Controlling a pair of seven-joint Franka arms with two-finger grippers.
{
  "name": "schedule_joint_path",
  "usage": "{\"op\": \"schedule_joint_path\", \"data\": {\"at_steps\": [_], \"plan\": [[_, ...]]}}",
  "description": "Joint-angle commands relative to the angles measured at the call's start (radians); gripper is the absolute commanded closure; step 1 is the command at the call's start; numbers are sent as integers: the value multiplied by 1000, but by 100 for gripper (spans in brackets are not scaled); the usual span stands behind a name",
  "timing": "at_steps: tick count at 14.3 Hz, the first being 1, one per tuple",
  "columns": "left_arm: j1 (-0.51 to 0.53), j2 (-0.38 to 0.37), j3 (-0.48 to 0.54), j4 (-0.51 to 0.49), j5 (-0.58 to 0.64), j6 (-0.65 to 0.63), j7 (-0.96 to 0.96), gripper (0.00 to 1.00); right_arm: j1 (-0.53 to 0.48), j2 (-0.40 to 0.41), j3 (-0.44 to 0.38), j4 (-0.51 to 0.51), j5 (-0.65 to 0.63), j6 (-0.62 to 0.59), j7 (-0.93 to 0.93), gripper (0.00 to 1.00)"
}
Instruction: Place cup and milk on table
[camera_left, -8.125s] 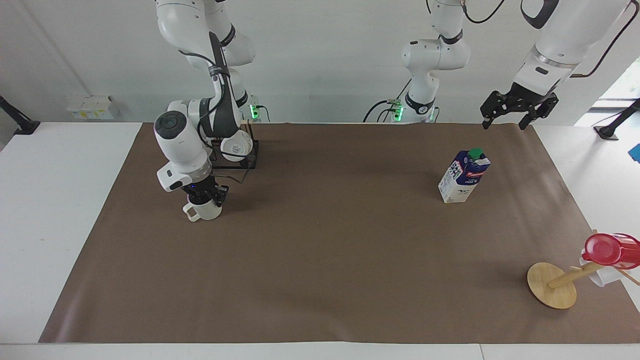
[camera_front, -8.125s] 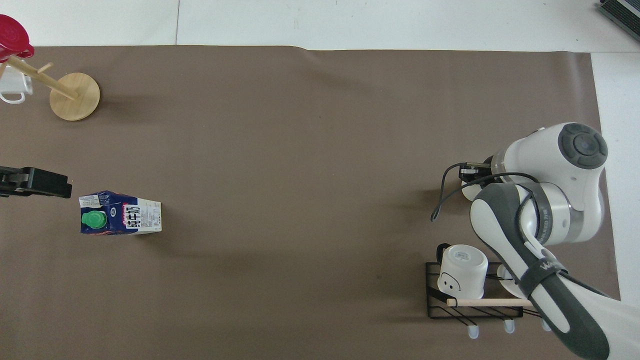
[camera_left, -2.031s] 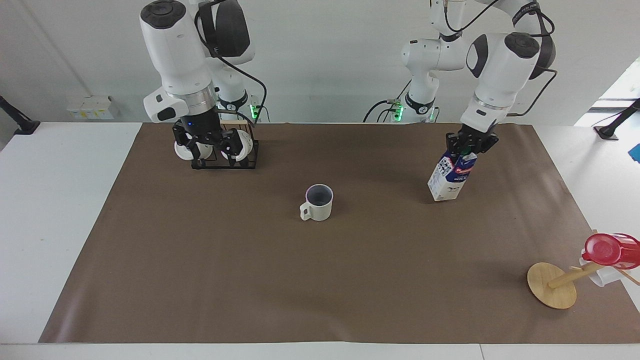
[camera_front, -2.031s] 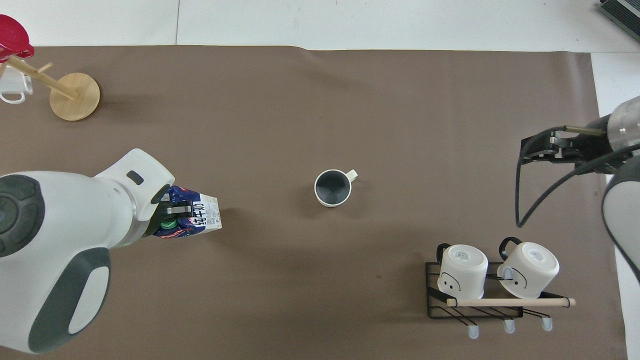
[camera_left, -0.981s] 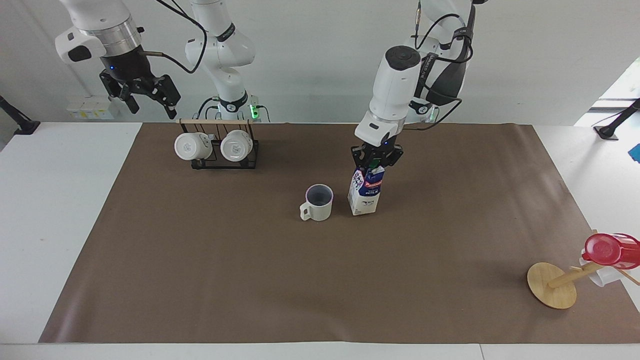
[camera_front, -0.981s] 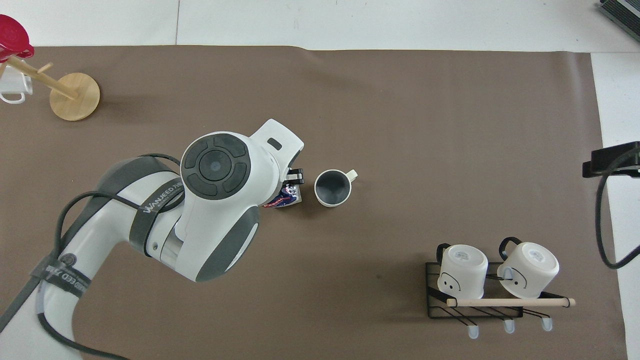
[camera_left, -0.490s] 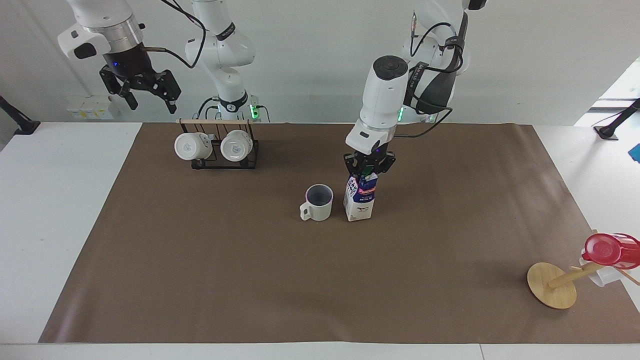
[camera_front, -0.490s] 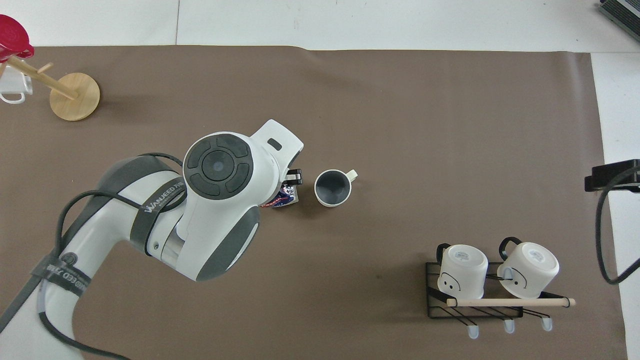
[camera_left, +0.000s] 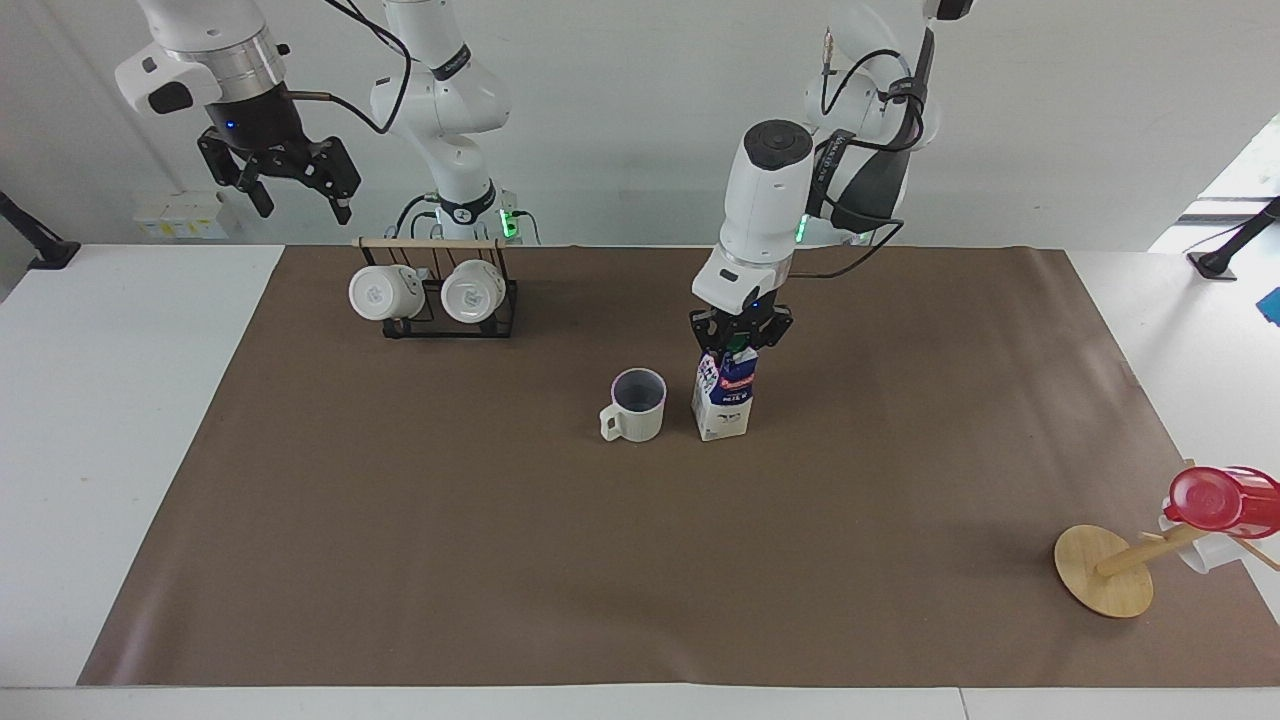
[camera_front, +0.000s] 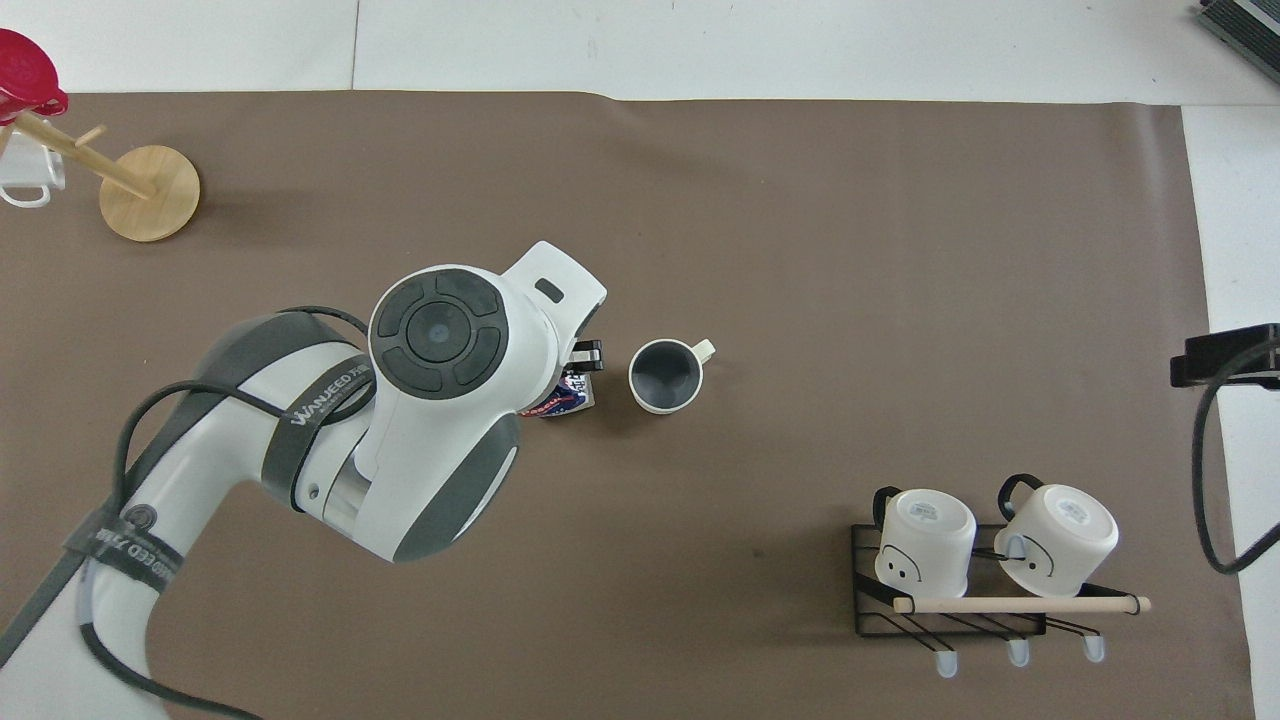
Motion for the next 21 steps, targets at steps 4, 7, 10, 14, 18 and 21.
{"op": "schedule_joint_path", "data": {"at_steps": [4, 7, 10, 14, 18, 21], "plan": [[-15, -22, 12, -7, 21, -16, -12, 0, -17, -6, 5, -6, 5, 7, -17, 0], [2, -37, 13, 37, 14, -63, -5, 0, -17, -8, 5, -11, 6, 7, -17, 0], [14, -45, 25, 118, 9, -149, -4, 0, -18, 7, 5, 12, 6, 2, -19, 0], [89, -95, 28, 166, 8, -261, 68, 0, -18, 1, 5, 8, 23, 4, -17, 0], [200, -165, 28, 164, 8, -361, 267, 0, -18, -9, 5, -12, 31, 2, 1, 0], [306, -197, 32, 166, 8, -399, 448, 0, -17, -9, 3, -15, 28, 2, 0, 0]]}}
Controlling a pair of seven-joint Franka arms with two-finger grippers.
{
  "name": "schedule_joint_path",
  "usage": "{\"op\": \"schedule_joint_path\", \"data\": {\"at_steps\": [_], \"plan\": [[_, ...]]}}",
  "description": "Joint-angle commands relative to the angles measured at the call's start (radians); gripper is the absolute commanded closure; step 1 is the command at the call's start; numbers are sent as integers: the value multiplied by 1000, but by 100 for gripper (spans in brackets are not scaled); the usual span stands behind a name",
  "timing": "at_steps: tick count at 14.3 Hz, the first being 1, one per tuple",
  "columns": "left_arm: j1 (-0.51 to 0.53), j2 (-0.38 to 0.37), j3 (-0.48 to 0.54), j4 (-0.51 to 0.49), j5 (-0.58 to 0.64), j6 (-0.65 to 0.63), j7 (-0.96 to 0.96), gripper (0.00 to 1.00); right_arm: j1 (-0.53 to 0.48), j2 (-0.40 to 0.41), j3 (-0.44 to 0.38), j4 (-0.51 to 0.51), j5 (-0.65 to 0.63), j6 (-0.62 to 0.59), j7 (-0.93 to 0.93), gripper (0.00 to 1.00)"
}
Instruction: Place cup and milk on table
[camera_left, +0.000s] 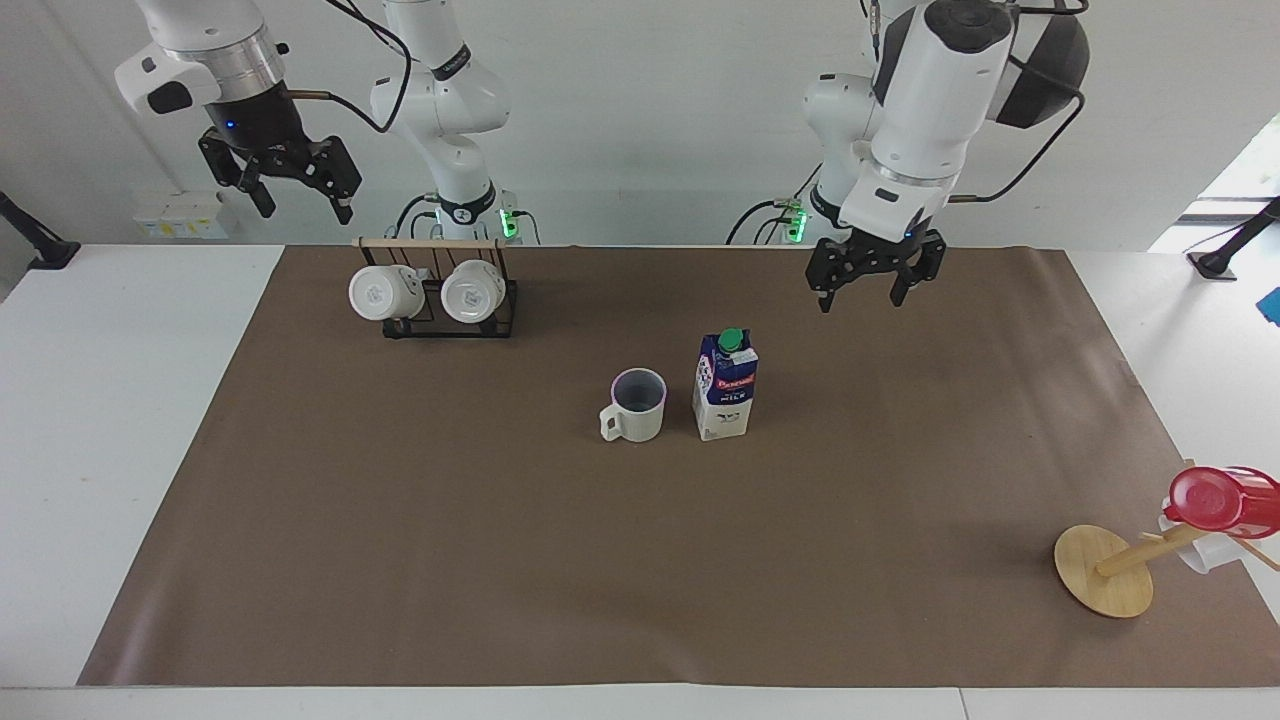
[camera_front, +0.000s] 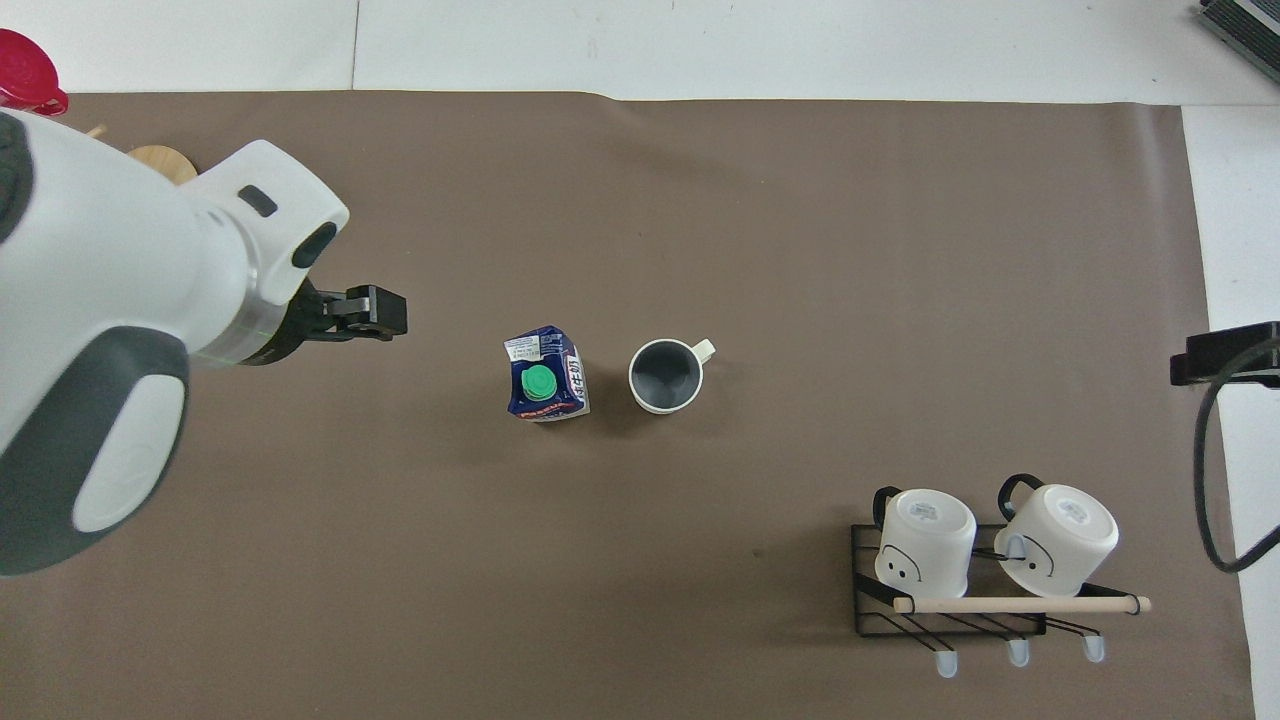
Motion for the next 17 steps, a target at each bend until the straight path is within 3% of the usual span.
{"op": "schedule_joint_path", "data": {"at_steps": [1, 11, 17], "plan": [[87, -35, -11, -2, 8, -45, 142, 0, -16, -10, 4, -13, 3, 1, -1, 0], [230, -43, -8, 25, 8, -100, 283, 0, -16, -10, 4, -13, 3, 0, -4, 0], [233, -43, -8, 33, 6, -118, 288, 0, -17, -9, 4, -12, 1, 0, -4, 0]]}}
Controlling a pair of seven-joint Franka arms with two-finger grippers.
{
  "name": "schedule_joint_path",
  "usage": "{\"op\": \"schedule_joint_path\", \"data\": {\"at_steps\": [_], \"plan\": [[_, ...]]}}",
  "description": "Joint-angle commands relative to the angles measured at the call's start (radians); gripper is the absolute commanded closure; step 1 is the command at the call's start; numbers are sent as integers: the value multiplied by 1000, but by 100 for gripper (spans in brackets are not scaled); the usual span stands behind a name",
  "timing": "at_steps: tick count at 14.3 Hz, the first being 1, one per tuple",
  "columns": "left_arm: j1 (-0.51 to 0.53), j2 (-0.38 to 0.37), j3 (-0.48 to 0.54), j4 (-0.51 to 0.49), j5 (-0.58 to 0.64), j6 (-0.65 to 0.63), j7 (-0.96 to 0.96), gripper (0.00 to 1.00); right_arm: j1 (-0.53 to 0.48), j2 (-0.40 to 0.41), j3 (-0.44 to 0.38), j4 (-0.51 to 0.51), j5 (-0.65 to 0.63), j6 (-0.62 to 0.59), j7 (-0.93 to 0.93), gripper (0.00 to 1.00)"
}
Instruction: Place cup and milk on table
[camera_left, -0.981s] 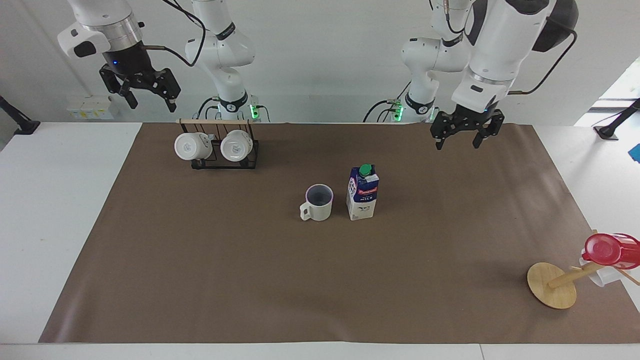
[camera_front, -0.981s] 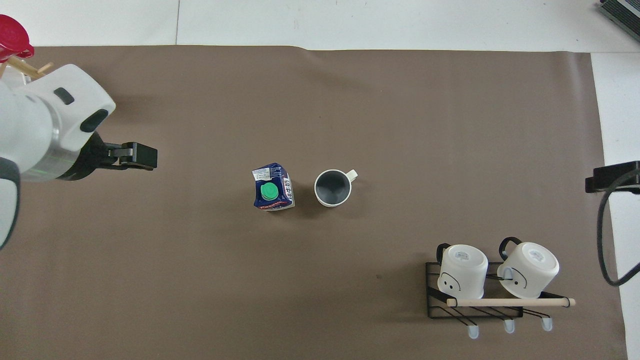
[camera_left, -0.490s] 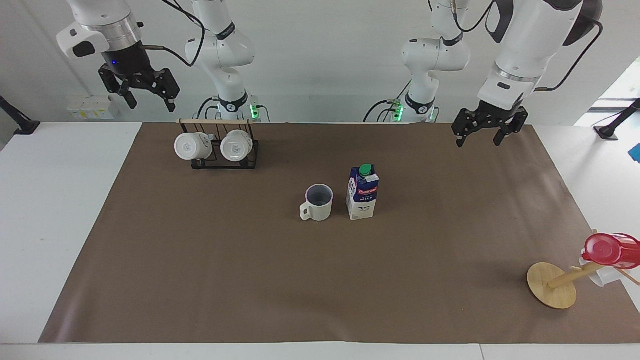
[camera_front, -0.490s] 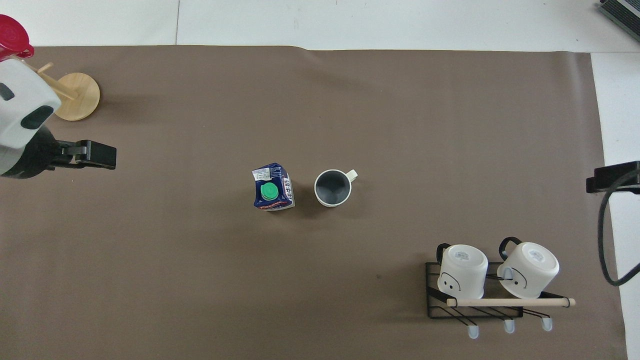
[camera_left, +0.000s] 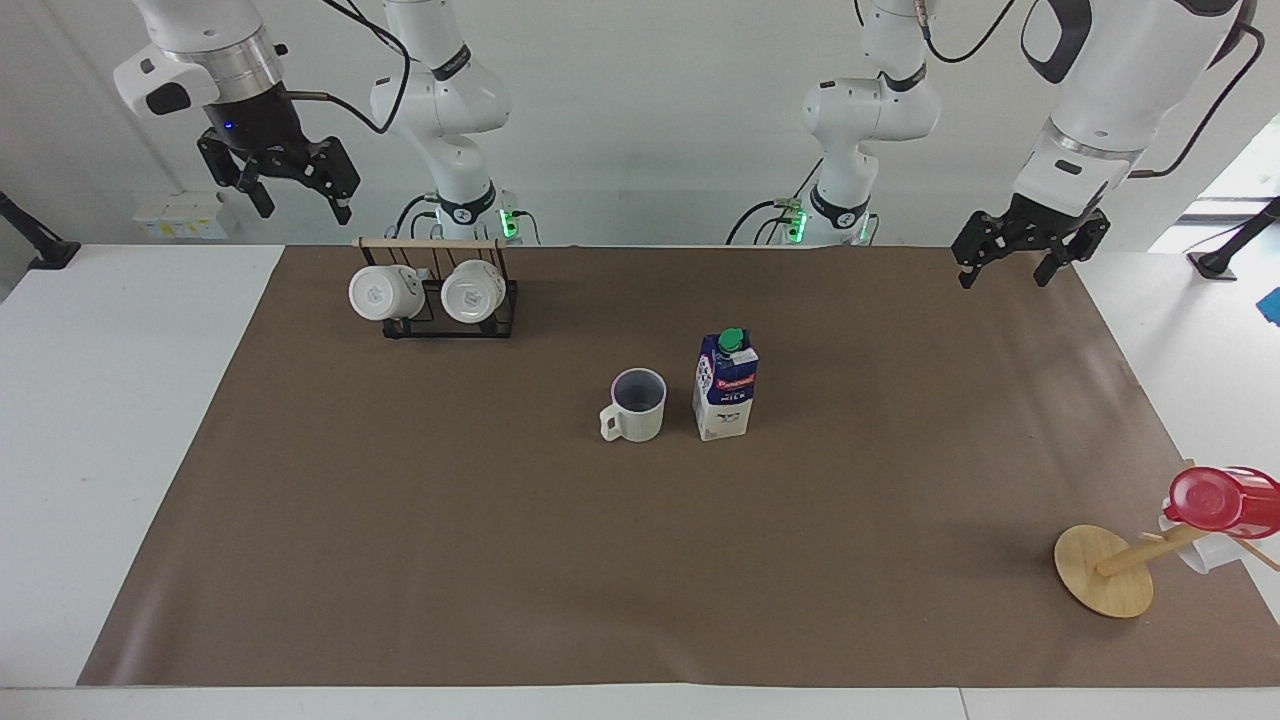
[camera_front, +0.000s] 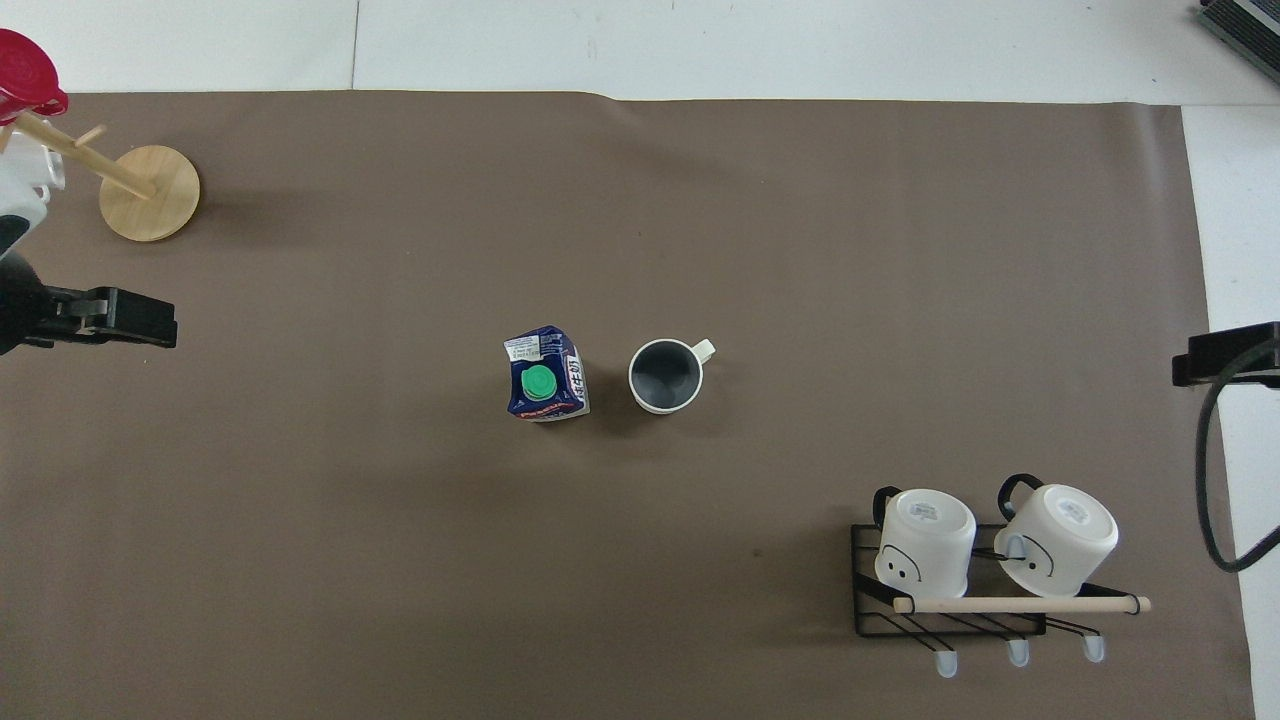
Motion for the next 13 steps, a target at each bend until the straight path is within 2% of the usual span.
{"op": "schedule_joint_path", "data": {"at_steps": [1, 13], "plan": [[15, -4, -12, 18, -5, -40, 14, 0, -15, -9, 6, -11, 2, 2, -4, 0], [13, -63, -17, 13, -17, -98, 17, 0, -15, -9, 6, -12, 4, 0, -2, 0]]}}
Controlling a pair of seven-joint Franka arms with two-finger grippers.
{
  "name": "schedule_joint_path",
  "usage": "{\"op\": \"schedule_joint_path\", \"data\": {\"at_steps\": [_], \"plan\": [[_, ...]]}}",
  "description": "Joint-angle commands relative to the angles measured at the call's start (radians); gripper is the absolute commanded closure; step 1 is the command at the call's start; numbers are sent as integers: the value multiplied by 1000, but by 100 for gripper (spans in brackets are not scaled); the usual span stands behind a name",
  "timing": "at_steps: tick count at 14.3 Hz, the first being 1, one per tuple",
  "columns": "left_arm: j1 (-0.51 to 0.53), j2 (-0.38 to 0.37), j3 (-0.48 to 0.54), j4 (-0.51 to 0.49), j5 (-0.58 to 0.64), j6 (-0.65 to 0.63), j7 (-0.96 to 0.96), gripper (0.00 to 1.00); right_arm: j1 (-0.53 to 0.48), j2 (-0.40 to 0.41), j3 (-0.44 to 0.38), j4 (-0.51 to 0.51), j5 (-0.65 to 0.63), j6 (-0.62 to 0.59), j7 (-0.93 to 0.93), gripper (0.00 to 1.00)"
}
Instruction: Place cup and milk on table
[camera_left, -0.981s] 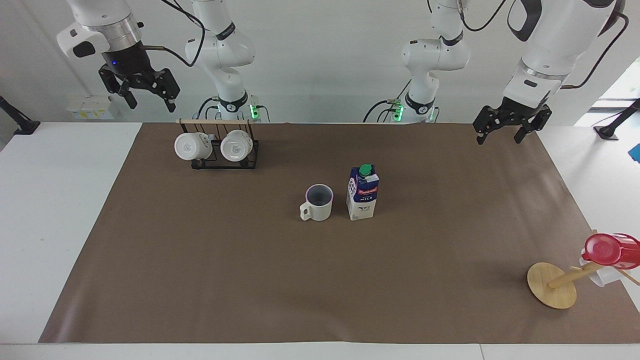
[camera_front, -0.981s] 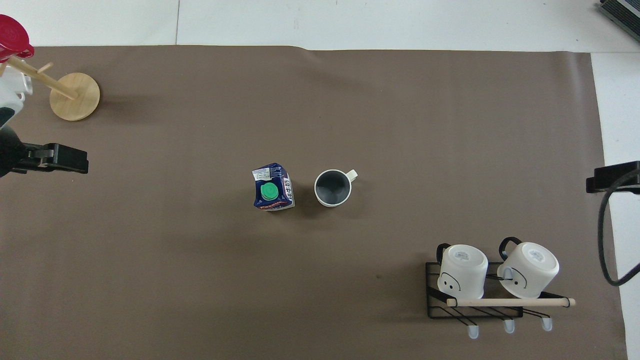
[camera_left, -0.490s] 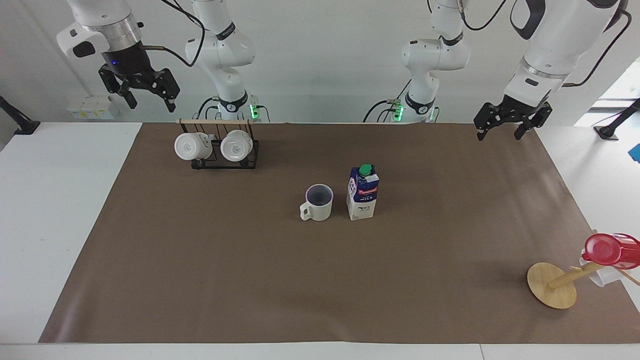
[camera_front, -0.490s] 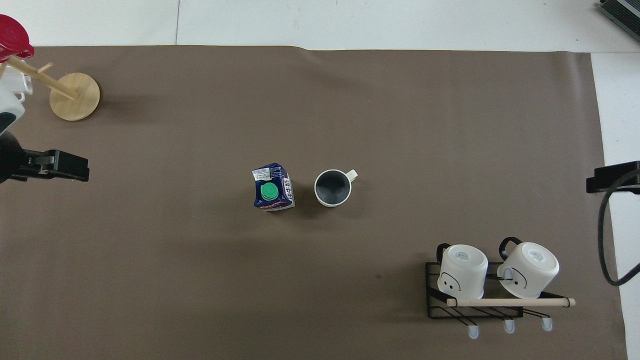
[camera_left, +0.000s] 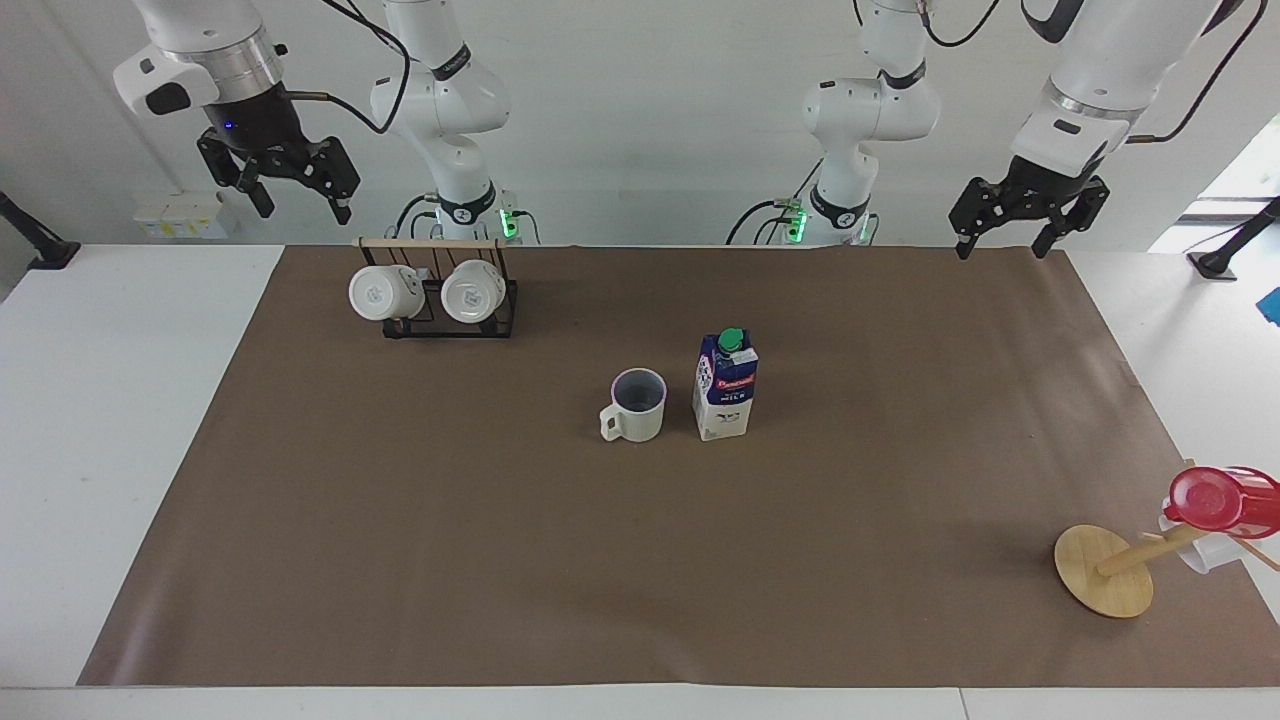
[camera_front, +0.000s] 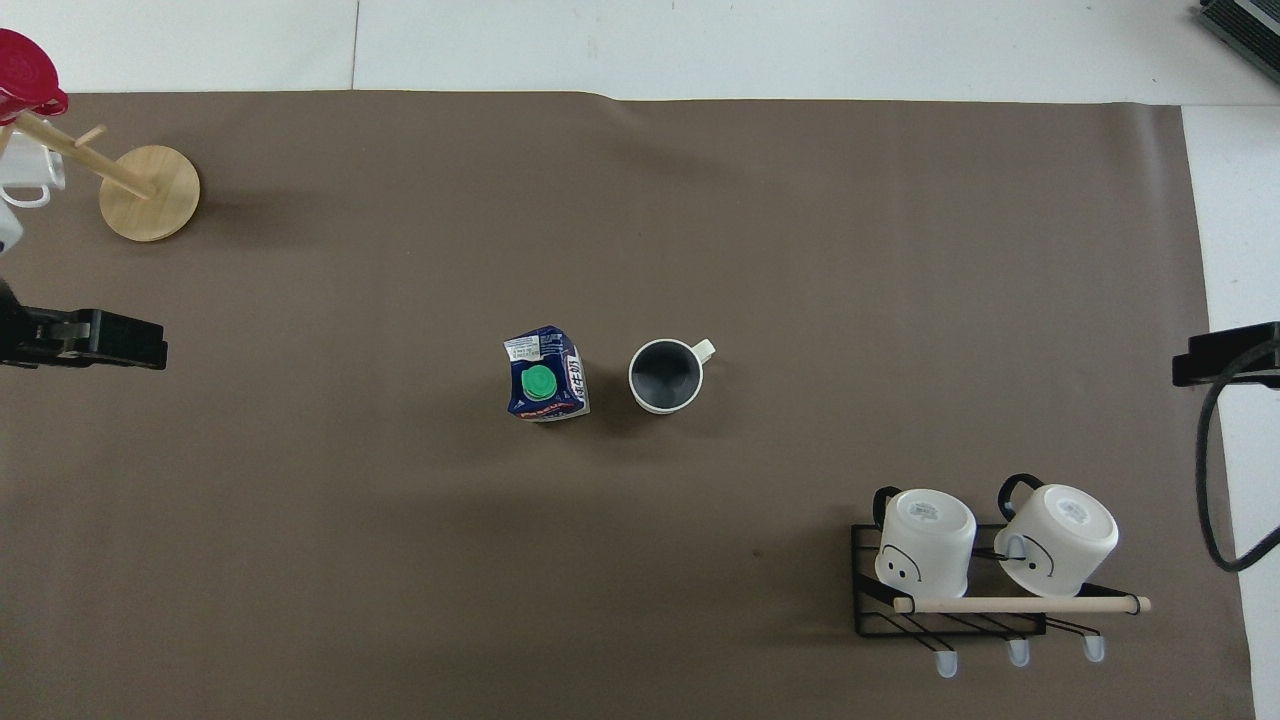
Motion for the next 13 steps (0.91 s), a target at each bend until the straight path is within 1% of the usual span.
{"op": "schedule_joint_path", "data": {"at_steps": [1, 2, 5, 9, 11, 13], "plan": [[13, -11, -6, 4, -11, -43, 15, 0, -15, -9, 6, -12, 4, 0, -2, 0], [13, -20, -6, -2, -11, -49, 15, 0, -15, -9, 6, -12, 4, -1, -4, 0], [13, -36, -4, -14, -11, -59, 18, 0, -21, 23, 6, 41, 19, -35, -1, 0], [12, -36, -6, -11, -14, -53, 38, 0, -20, 22, 4, 35, 18, -35, -1, 0], [15, -36, -4, -11, -43, -48, 38, 0, -18, 16, 6, 31, 18, -36, -1, 0], [15, -36, -4, -11, -43, -46, 37, 0, -18, 14, 6, 27, 18, -38, 1, 0]]}}
